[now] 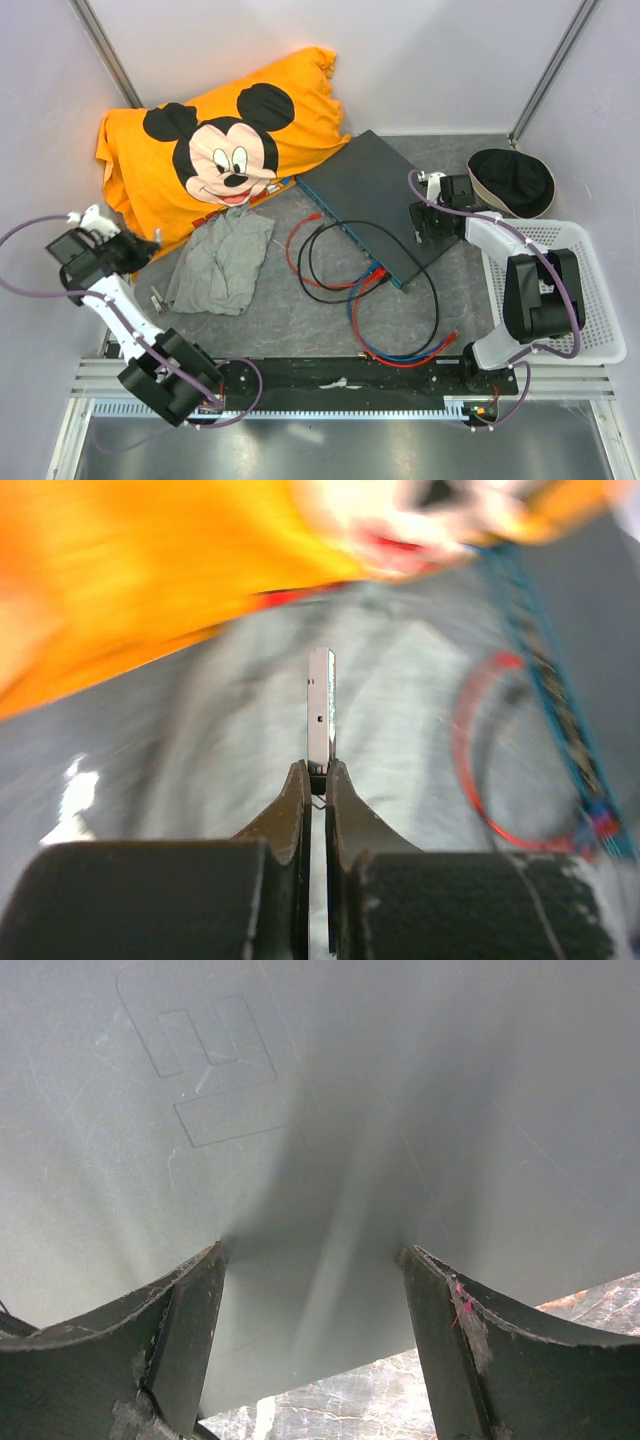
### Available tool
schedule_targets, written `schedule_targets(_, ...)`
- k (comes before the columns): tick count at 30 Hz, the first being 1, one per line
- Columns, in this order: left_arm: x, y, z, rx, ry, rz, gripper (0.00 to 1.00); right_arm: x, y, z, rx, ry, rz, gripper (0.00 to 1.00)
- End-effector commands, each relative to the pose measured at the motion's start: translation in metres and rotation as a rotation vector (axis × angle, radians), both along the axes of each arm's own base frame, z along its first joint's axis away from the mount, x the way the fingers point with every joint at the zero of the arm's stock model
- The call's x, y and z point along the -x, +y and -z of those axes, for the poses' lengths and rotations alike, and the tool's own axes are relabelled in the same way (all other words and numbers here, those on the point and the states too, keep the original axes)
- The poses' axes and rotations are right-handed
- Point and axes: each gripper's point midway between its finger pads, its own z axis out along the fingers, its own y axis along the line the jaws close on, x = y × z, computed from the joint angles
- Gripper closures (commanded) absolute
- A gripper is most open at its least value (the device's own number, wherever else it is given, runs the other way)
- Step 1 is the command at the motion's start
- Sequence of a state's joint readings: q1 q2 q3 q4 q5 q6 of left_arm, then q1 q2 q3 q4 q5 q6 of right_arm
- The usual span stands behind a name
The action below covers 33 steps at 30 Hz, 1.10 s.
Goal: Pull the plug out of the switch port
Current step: Place the plug at the corner of the board.
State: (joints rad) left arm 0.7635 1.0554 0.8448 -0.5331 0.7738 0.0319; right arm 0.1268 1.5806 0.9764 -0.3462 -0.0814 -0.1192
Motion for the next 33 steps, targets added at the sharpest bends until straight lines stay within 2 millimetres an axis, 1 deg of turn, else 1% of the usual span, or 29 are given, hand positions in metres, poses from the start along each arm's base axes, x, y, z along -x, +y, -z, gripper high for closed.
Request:
schedule_targets(1, 0.039, 0.05, 0.033, 0.02, 0.192, -0.235, 0.98, 0.016, -0.003, 0.027, 0.003, 0.127, 0.024, 0.2)
schedule_targets(2, 0.046, 0.067, 0.036, 0.061, 0.189, -0.296, 0.98, 0.014, -0.002, 0.028, -0.001, 0.131, 0.025, 0.2)
schedule_targets(4, 0.051, 0.081, 0.038, 0.137, 0.167, -0.354, 0.98, 0.012, 0.0, 0.029, -0.012, 0.136, 0.02, 0.2)
schedule_targets(5, 0.054, 0.088, 0.043, 0.204, 0.154, -0.365, 0.98, 0.01, 0.001, 0.029, -0.012, 0.134, 0.02, 0.2)
schedule_targets(7, 0.056, 0.092, 0.054, 0.258, 0.171, -0.36, 0.98, 0.007, 0.001, 0.029, -0.013, 0.131, 0.018, 0.2)
schedule_targets(8, 0.057, 0.093, 0.056, 0.286, 0.177, -0.359, 0.98, 0.004, 0.002, 0.029, -0.014, 0.13, 0.016, 0.2)
schedule_targets(9, 0.058, 0.095, 0.066, 0.324, 0.197, -0.355, 0.98, 0.003, 0.002, 0.029, -0.012, 0.126, 0.015, 0.2)
schedule_targets(14, 0.06, 0.098, 0.079, 0.399, 0.211, -0.36, 0.98, -0.001, 0.001, 0.025, -0.004, 0.112, 0.014, 0.2)
schedule_targets(15, 0.06, 0.099, 0.081, 0.415, 0.216, -0.369, 0.98, -0.001, -0.001, 0.025, 0.0, 0.111, 0.014, 0.2)
schedule_targets(16, 0.06, 0.099, 0.09, 0.45, 0.235, -0.371, 0.98, 0.001, -0.001, 0.026, 0.003, 0.114, 0.012, 0.2)
schedule_targets(19, 0.06, 0.098, 0.102, 0.506, 0.266, -0.382, 0.98, 0.005, -0.001, 0.027, 0.01, 0.117, 0.006, 0.2)
schedule_targets(20, 0.063, 0.1, 0.111, 0.524, 0.301, -0.402, 0.98, 0.009, -0.002, 0.03, 0.012, 0.128, 0.005, 0.2)
schedule_targets(22, 0.065, 0.101, 0.118, 0.537, 0.337, -0.431, 0.98, 0.01, -0.003, 0.03, 0.014, 0.127, 0.006, 0.2)
schedule_targets(23, 0.071, 0.104, 0.126, 0.524, 0.381, -0.456, 0.98, 0.011, -0.003, 0.03, 0.015, 0.127, 0.005, 0.2)
schedule_targets(25, 0.072, 0.104, 0.129, 0.542, 0.408, -0.486, 0.98, 0.011, -0.004, 0.03, 0.019, 0.126, 0.001, 0.2)
schedule_targets(27, 0.069, 0.099, 0.132, 0.536, 0.44, -0.47, 0.98, 0.012, -0.004, 0.032, 0.02, 0.131, 0.002, 0.19)
schedule_targets(28, 0.061, 0.089, 0.132, 0.525, 0.462, -0.422, 0.98, 0.011, -0.004, 0.032, 0.023, 0.13, -0.001, 0.2)
schedule_targets(31, 0.047, 0.069, 0.129, 0.468, 0.503, -0.322, 0.98, 0.011, -0.004, 0.033, 0.025, 0.134, -0.002, 0.2)
schedule_targets(33, 0.043, 0.063, 0.129, 0.445, 0.52, -0.303, 0.98, 0.009, -0.004, 0.034, 0.024, 0.134, -0.003, 0.2)
